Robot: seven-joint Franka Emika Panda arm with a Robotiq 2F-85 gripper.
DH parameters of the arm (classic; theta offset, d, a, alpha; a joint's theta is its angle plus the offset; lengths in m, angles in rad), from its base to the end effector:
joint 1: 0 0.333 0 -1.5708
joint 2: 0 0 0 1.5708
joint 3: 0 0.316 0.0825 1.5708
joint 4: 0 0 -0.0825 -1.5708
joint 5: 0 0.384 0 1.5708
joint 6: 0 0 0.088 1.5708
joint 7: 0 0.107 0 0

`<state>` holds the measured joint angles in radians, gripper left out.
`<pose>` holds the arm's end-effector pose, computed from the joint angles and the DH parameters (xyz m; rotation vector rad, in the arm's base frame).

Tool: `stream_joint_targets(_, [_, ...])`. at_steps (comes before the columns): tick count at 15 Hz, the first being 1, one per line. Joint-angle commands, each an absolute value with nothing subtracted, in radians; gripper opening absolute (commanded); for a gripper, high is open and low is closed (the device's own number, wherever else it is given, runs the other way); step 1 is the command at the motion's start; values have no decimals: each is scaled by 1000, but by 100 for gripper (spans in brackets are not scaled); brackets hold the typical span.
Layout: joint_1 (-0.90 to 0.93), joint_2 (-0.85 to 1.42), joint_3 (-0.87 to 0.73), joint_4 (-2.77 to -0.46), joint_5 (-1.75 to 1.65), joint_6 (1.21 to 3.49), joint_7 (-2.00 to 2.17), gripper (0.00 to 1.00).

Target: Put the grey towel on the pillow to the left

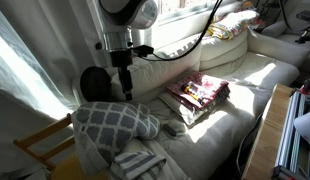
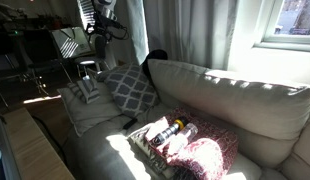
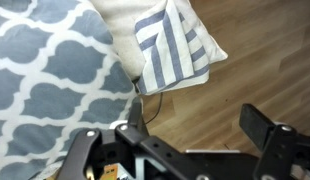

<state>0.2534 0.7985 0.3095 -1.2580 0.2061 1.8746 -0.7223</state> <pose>0.6395 0.3557 0.2907 -2.2849 -1.4558 0.1557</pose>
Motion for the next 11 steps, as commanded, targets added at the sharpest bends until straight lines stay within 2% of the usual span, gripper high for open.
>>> stream_joint_targets(1, [252,733,290,-1293,193,1773,-657,100])
stream_joint_targets(4, [242,702,297,-1300,194,1702,-680,100])
stream_joint_targets(11, [241,722,307,-1260,200,1715,-675,100])
